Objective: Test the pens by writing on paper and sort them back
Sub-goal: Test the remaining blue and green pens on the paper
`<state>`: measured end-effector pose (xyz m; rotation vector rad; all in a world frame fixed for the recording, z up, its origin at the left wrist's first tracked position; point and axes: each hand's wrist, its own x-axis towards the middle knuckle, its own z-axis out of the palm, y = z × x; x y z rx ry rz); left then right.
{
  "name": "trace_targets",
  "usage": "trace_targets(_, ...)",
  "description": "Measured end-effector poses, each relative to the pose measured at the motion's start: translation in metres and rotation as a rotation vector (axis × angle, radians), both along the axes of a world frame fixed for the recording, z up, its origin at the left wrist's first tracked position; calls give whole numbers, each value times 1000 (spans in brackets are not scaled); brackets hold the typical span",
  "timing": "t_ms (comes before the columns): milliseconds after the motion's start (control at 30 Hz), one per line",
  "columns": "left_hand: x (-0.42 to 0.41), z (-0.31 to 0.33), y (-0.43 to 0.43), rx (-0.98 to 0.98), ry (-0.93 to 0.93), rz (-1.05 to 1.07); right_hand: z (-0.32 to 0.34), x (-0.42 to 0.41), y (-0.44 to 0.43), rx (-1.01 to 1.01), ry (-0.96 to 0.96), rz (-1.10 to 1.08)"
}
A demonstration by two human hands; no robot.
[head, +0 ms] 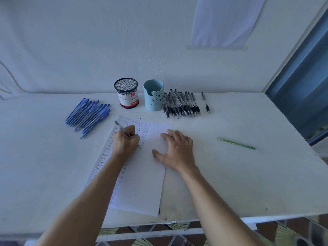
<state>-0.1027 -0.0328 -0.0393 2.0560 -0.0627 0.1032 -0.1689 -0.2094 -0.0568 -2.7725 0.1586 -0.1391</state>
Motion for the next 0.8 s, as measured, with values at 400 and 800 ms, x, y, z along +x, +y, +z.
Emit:
trace_targets(400,2,3,18,-519,154,-41,4,2,-1,49,24,-13)
trace_targets(800,-19,1,16,-510,141,-154,-8,8,-15,370,-228,-132)
